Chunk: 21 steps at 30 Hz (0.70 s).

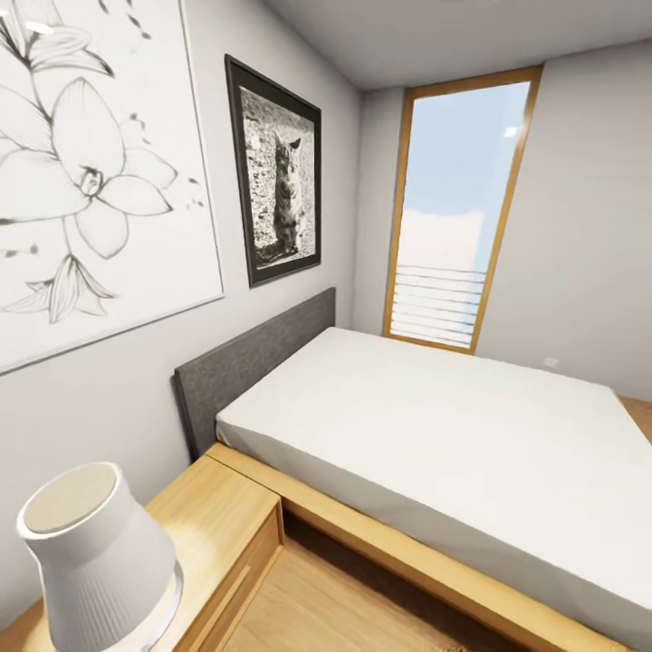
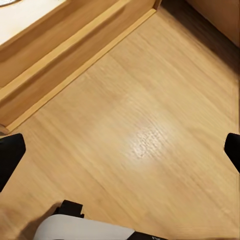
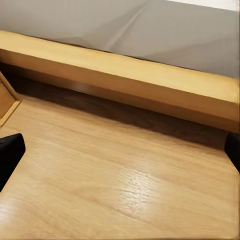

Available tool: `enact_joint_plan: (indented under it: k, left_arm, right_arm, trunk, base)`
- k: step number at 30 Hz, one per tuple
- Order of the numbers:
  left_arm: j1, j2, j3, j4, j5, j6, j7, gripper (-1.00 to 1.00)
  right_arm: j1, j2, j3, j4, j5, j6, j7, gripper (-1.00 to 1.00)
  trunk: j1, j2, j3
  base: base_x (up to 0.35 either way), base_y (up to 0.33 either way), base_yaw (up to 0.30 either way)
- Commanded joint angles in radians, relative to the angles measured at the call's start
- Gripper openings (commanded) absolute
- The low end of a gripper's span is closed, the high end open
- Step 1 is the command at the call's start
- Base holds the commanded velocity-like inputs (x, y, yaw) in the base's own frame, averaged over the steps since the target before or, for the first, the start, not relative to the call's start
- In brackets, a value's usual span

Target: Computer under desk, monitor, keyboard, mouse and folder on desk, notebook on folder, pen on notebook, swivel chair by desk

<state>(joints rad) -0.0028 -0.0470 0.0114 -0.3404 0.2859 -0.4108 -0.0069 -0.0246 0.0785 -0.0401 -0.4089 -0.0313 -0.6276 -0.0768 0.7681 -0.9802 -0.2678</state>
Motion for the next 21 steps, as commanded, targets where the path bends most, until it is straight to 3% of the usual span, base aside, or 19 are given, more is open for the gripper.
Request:
enact_joint_plan:
  k: [1,16,21]
  left_arm:
    - [0.000,0.000,0.001,0.000,0.003,-0.003,-0.001,1.00]
    - [0.000,0.001,0.002,0.000,0.003,-0.003,-0.001,1.00]
    - [0.000,0.001,0.002,0.000,0.003,-0.003,-0.001,1.00]
  right_arm:
    - [-0.001,0.000,-0.003,0.001,-0.004,-0.004,0.003,1.00]
    - [-0.001,0.001,-0.003,0.000,-0.005,-0.005,0.003,1.00]
    - [-0.002,0.003,-0.003,0.000,-0.005,-0.006,0.003,1.00]
  trunk:
    - [0.000,-0.001,-0.001]
    - [0.000,-0.001,-0.002]
    - [0.000,-0.001,-0.002]
  base:
    - [0.000,0.000,-0.259]
    - [0.000,0.000,-0.265]
    - [0.005,-0.001,-0.134]
